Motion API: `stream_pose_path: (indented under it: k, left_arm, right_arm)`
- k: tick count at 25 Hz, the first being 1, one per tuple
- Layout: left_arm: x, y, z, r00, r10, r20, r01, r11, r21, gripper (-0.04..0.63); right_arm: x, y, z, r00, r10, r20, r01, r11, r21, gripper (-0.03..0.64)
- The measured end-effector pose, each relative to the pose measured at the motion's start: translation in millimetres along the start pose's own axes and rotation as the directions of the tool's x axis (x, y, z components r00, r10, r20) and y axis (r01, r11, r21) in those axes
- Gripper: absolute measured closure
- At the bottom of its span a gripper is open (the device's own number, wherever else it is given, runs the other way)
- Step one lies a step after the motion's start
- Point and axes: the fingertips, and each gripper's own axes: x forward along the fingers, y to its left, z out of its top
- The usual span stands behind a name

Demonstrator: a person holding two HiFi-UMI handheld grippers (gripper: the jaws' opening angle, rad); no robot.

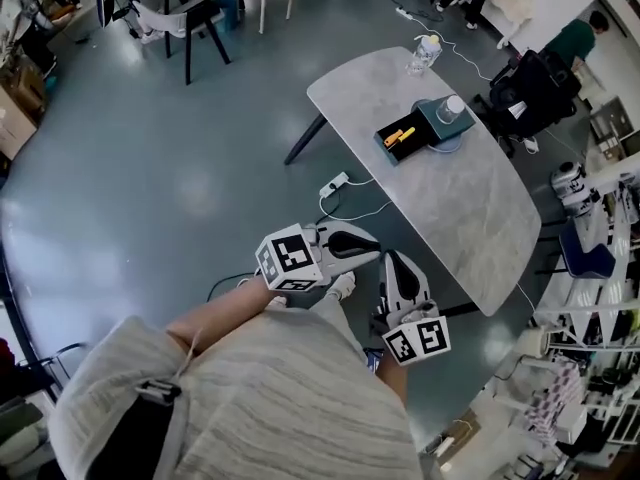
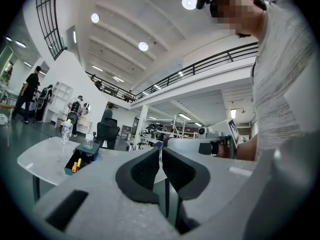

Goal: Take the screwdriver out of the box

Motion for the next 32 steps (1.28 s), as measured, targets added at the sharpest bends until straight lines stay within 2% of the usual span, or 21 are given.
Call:
stream_pose_path:
  k: [7, 13, 17, 22, 27, 32]
  left_arm:
    - [28.6, 51.6, -2.6, 0.998, 0.062, -0.014, -0.062, 0.997, -0.037, 0.563]
    - [74.4, 102.6, -3.8, 0.993, 0.104, -0.053, -0.106, 0.993, -0.053, 0.563]
    - [112.1, 131.5, -0.3, 0.989, 0.128, -0.073, -0.132, 0.991, -0.040, 0.563]
    - [157.3, 154.0, 12.1, 0.984, 0.166, -0.068, -0.168, 0.985, -0.030, 0.563]
    - [196.8, 174.3, 21.9, 0.980, 0.196, -0.038, -0.198, 0.978, -0.060, 0.563]
    - [220.8, 182.8, 16.8, 0.975, 0.208, -0.073, -0.212, 0.976, -0.050, 0.563]
  right_arm:
    - [30.7, -53.9, -1.4, 0.999, 0.044, -0.031, -0.043, 0.999, 0.021, 0.606]
    - [56.3, -125.3, 11.4, 0.995, 0.083, -0.050, -0.082, 0.996, 0.023, 0.606]
    - [67.1, -172.5, 22.5, 0.992, 0.116, -0.055, -0.115, 0.993, 0.021, 0.606]
    - [67.1, -216.0, 38.5, 0.982, 0.182, -0.053, -0.182, 0.983, 0.010, 0.606]
    - [62.5, -257.6, 52.3, 0.962, 0.267, -0.050, -0.268, 0.963, -0.008, 0.604]
    - [57.2, -286.4, 55.3, 0.951, 0.306, -0.035, -0.306, 0.952, 0.000, 0.604]
